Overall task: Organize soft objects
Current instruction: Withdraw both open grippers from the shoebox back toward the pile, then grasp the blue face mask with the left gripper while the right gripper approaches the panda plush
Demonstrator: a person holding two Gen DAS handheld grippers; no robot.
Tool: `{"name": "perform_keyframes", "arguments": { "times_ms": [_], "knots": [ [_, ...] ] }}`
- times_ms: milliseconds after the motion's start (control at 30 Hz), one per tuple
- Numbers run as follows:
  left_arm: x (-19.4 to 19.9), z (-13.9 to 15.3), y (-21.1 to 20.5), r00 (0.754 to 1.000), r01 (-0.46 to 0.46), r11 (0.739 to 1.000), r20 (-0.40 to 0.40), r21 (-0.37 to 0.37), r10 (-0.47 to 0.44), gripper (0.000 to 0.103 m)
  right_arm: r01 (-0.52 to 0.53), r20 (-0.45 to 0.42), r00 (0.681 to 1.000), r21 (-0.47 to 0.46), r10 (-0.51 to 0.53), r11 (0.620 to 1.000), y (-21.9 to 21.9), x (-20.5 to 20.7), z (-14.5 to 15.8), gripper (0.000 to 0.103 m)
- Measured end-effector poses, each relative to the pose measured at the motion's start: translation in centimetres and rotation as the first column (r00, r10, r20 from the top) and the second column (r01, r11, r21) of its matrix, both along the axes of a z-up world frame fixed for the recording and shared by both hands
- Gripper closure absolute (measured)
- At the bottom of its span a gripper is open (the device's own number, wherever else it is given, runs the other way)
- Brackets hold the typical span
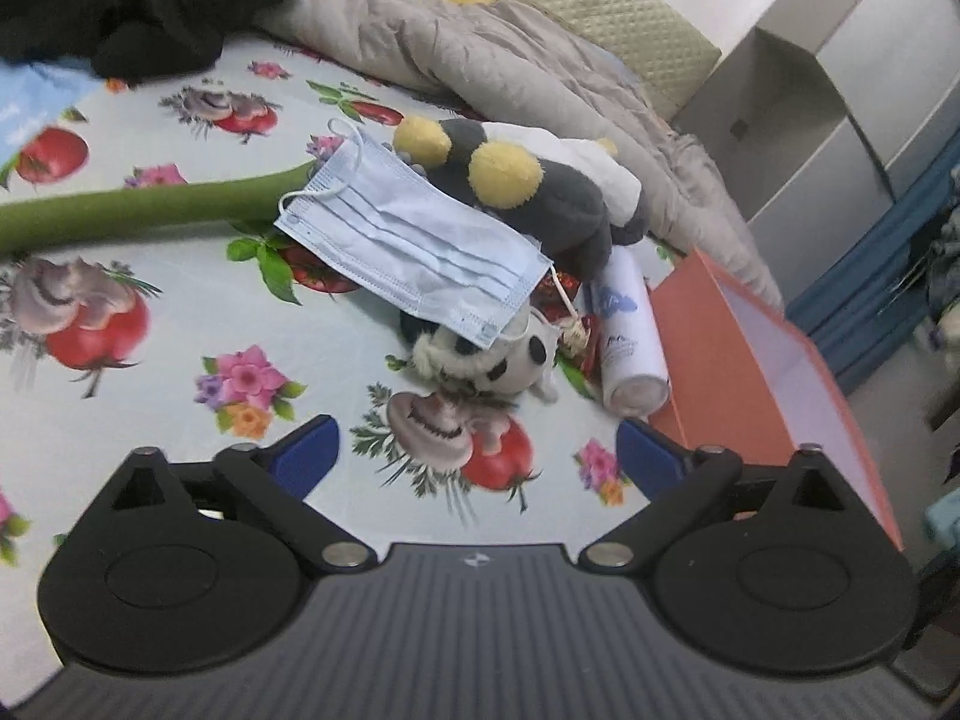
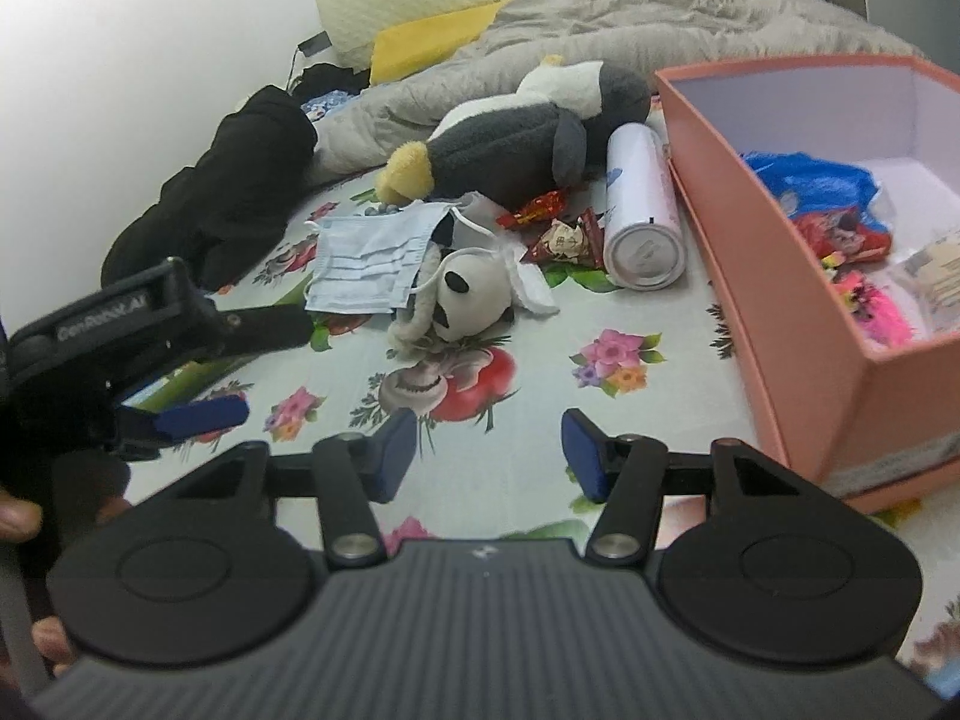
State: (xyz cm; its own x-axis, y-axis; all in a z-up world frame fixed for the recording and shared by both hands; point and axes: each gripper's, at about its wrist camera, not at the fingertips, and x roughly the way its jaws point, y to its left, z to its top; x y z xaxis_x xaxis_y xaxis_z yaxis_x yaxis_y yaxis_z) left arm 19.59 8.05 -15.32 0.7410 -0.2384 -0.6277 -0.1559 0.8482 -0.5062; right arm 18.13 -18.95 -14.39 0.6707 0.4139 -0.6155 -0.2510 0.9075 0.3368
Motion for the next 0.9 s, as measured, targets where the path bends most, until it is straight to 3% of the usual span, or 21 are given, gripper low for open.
{"name": "perform_keyframes", "arguments": {
  "times_ms": [67, 167, 300, 700, 900],
  "knots": [
    [1.0, -0.5, 0.4, 1.000, -0.008, 0.999, -0.002, -0.039, 0.008, 0.014, -0.001, -0.009, 1.000, 0.009, 0.001, 1.000, 0.1, 1.0, -0.4, 0.055],
    [2.5, -1.7, 1.2, 1.000, -0.023, 0.993, -0.010, -0.114, 0.022, 0.027, 0.005, -0.024, 1.000, 0.020, -0.005, 1.000, 0.3, 2.4, -0.9, 0.056],
    [4.5, -3.7, 2.1, 0.998, -0.057, 0.976, -0.038, -0.210, 0.050, 0.036, 0.013, -0.056, 0.998, 0.057, -0.009, 0.998, 0.7, 4.5, -1.8, 0.056],
    [8.9, -6.8, 4.4, 0.995, -0.100, 0.913, -0.043, -0.396, 0.091, 0.042, 0.041, -0.128, 0.992, 0.165, -0.020, 0.985, 2.7, 10.8, -4.2, 0.051],
    [9.9, -8.1, 4.9, 0.992, -0.129, 0.866, -0.063, -0.482, 0.112, 0.043, 0.081, -0.173, 0.984, 0.256, -0.037, 0.963, 2.8, 12.9, -4.9, 0.049]
  ]
}}
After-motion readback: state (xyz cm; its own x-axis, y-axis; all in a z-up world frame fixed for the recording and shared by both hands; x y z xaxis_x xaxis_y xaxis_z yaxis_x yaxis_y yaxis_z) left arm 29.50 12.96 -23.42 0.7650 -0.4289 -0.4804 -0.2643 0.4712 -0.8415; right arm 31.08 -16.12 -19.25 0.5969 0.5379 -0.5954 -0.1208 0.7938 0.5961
